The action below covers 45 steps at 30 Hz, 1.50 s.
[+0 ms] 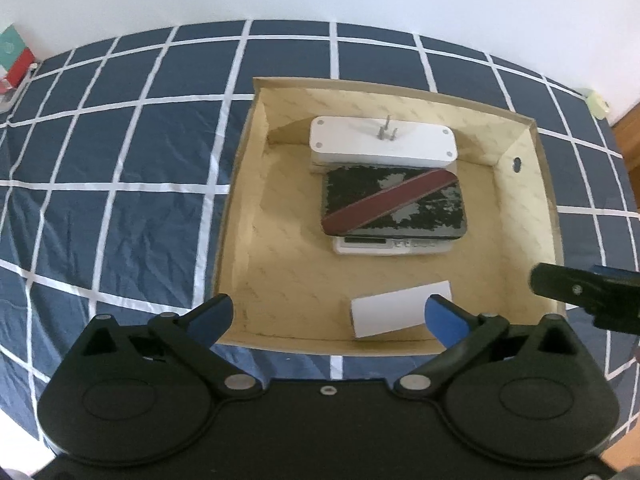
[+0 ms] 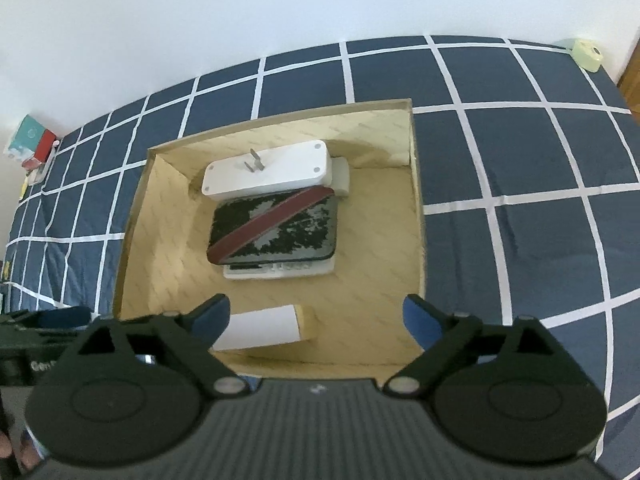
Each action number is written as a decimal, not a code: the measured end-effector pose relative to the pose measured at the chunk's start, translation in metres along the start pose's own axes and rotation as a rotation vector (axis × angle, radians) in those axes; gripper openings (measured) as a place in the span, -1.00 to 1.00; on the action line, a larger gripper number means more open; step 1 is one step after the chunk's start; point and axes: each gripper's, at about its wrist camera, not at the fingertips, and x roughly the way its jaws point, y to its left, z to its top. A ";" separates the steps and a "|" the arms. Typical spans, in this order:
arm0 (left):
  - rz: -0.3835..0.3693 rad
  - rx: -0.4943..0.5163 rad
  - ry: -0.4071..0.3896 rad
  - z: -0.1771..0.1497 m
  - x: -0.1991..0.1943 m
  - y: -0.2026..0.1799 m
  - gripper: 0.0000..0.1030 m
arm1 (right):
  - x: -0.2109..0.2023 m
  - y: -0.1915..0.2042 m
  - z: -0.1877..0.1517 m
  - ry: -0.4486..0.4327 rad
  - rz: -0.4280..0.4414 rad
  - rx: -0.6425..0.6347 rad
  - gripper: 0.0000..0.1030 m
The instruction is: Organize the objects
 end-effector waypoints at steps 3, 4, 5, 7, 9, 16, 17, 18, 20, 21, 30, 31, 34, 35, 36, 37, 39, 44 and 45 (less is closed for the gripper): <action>0.017 -0.002 -0.001 0.000 0.000 0.002 1.00 | -0.002 -0.002 -0.001 0.001 -0.007 -0.010 0.91; 0.019 0.000 -0.001 0.000 0.000 0.003 1.00 | -0.003 -0.003 -0.001 0.000 -0.010 -0.012 0.96; 0.024 0.003 -0.002 0.000 0.000 0.003 1.00 | -0.003 -0.004 -0.001 -0.002 -0.011 -0.012 0.97; 0.033 0.009 -0.003 0.001 0.000 0.003 1.00 | -0.004 -0.005 -0.001 -0.001 -0.015 -0.011 1.00; 0.042 0.006 0.005 0.001 0.001 0.005 1.00 | -0.003 -0.005 -0.002 0.004 -0.021 -0.017 1.00; 0.058 0.015 0.003 0.003 0.003 0.008 1.00 | 0.002 -0.003 -0.002 0.019 -0.033 -0.034 1.00; 0.059 0.016 0.004 0.003 0.004 0.008 1.00 | 0.003 -0.003 -0.002 0.021 -0.034 -0.035 1.00; 0.057 0.018 0.005 0.003 0.004 0.009 1.00 | 0.003 -0.002 -0.002 0.024 -0.035 -0.035 1.00; 0.060 0.020 0.005 0.003 0.005 0.009 1.00 | 0.005 -0.001 -0.002 0.028 -0.036 -0.039 1.00; 0.062 0.021 0.005 0.003 0.006 0.010 1.00 | 0.006 -0.001 -0.002 0.030 -0.037 -0.041 1.00; 0.064 0.021 0.005 0.004 0.007 0.010 1.00 | 0.010 -0.001 -0.001 0.041 -0.044 -0.042 1.00; 0.066 0.021 0.005 0.004 0.007 0.011 1.00 | 0.011 -0.001 0.000 0.041 -0.045 -0.042 1.00; 0.067 0.018 0.005 0.004 0.007 0.011 1.00 | 0.012 0.000 0.000 0.042 -0.043 -0.041 1.00; 0.068 0.018 0.006 0.004 0.007 0.012 1.00 | 0.013 0.000 0.000 0.044 -0.043 -0.042 1.00; 0.068 0.020 0.006 0.004 0.007 0.012 1.00 | 0.013 0.000 0.000 0.044 -0.042 -0.044 1.00; 0.071 0.020 0.007 0.004 0.007 0.012 1.00 | 0.013 0.001 0.001 0.044 -0.042 -0.045 1.00; 0.073 0.021 0.005 0.005 0.007 0.013 1.00 | 0.014 0.002 0.001 0.044 -0.041 -0.048 1.00; 0.072 0.023 0.005 0.005 0.007 0.013 1.00 | 0.015 0.004 0.001 0.047 -0.039 -0.050 1.00; 0.074 0.025 0.004 0.005 0.008 0.013 1.00 | 0.016 0.004 0.001 0.048 -0.039 -0.049 1.00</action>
